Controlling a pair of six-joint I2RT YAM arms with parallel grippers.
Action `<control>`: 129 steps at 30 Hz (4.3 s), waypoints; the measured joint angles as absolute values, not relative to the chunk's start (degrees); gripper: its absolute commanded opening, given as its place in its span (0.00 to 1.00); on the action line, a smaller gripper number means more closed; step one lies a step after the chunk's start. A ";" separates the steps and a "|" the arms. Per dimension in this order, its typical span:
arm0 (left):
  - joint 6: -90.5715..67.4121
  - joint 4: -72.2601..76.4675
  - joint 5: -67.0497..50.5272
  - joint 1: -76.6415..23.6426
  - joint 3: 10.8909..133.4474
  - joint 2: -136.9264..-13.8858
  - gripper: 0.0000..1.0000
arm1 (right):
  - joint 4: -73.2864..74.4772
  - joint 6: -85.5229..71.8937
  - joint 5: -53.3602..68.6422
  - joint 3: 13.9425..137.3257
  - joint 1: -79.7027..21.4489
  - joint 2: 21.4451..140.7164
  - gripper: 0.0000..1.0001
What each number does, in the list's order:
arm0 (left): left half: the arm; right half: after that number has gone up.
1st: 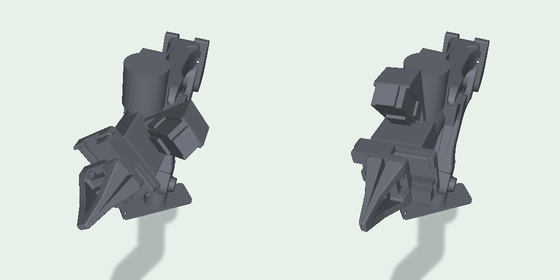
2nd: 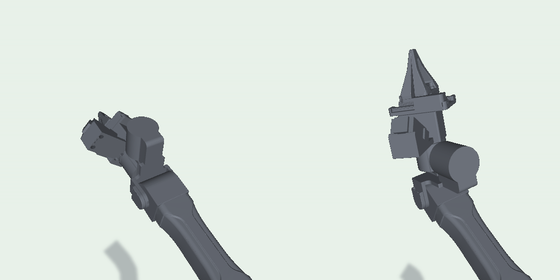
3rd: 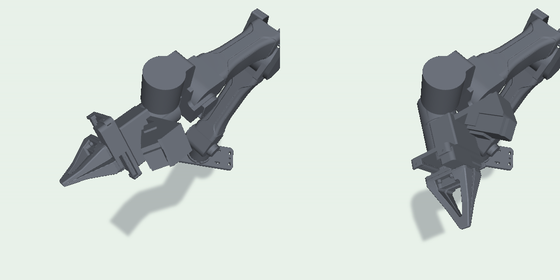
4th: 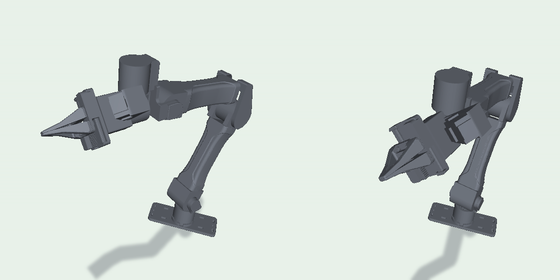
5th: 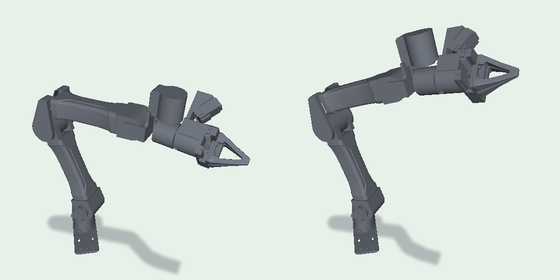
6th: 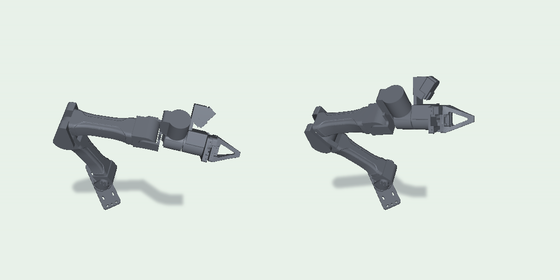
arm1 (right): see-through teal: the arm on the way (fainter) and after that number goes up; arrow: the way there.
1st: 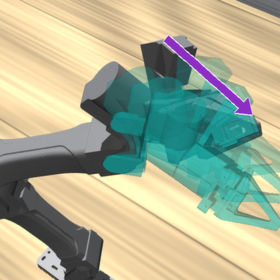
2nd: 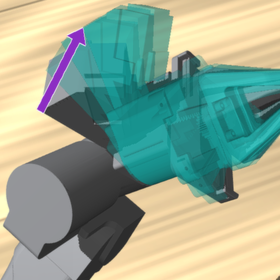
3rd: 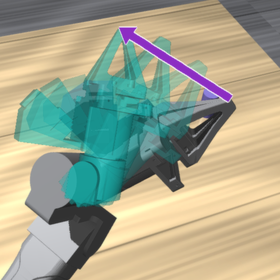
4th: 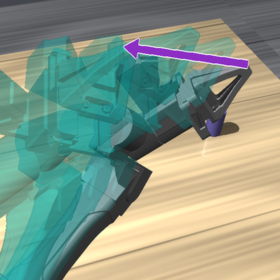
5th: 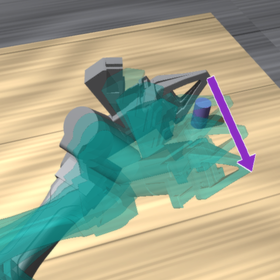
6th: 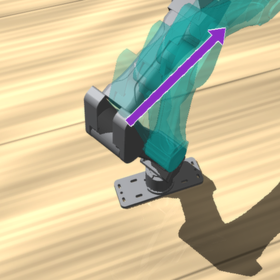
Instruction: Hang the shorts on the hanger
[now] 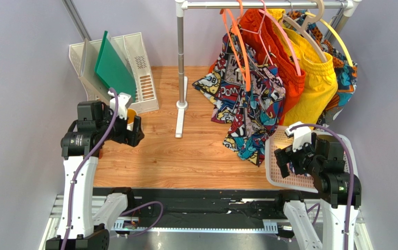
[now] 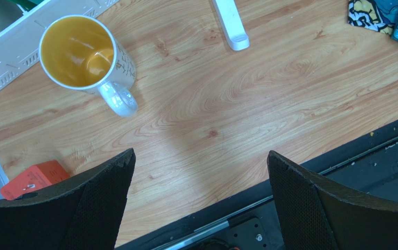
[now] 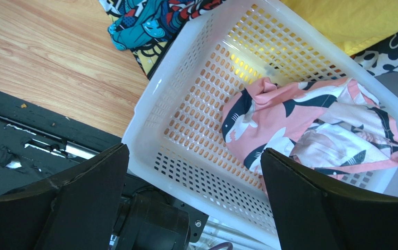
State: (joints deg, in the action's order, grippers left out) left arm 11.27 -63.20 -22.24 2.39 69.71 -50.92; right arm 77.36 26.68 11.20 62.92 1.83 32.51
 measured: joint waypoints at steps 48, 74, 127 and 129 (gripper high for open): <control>14.22 -63.16 -24.62 2.39 72.55 -56.05 0.99 | 69.06 54.26 17.54 56.38 39.83 77.73 0.00; 10.57 -57.93 -26.48 2.42 78.43 -55.42 0.99 | 66.57 10.26 69.54 131.11 35.24 64.47 0.00; 16.84 -43.40 -41.56 -7.73 61.36 -43.77 0.98 | 46.28 -2.96 33.56 92.12 -39.38 72.95 0.35; 18.44 -45.39 -40.86 -7.73 61.56 -45.34 0.98 | 48.31 1.15 31.16 82.72 -37.43 67.90 0.76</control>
